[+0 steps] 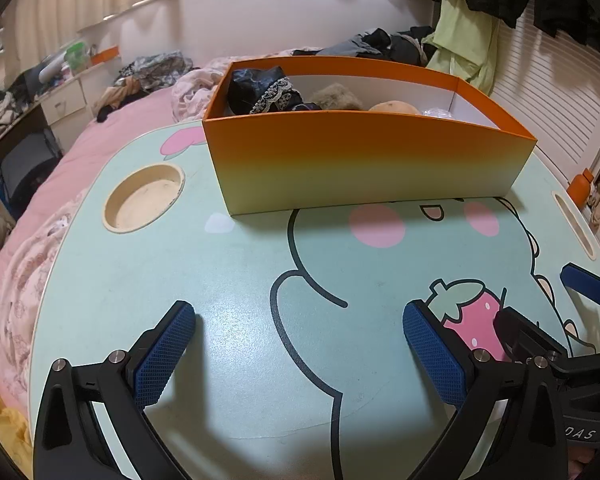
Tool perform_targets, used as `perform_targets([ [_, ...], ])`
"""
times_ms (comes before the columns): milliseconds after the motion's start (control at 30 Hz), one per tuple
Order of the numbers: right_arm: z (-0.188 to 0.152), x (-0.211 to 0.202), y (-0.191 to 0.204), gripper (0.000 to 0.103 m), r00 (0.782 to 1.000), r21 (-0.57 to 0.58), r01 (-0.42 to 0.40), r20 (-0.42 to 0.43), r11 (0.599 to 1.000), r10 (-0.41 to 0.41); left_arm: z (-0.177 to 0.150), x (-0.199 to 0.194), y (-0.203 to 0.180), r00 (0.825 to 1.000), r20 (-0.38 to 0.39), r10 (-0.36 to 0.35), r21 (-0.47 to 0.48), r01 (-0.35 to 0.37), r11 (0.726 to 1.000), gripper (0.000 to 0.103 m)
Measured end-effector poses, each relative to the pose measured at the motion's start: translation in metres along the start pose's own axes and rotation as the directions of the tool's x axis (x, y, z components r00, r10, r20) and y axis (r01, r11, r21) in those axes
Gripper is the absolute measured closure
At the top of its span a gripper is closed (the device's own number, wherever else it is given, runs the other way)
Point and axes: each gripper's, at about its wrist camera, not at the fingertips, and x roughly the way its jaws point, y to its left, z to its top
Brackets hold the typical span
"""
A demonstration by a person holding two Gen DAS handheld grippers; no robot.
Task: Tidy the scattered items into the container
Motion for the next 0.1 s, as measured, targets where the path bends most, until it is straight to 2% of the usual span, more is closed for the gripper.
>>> perform_targets([
  [100,0.0,0.0,0.0001,0.0,1.0,0.0,0.0,0.0,1.0,0.0,0.0004,-0.0001,-0.0002,1.0,0.002,-0.002,0.001,0.002,1.0,0.0],
])
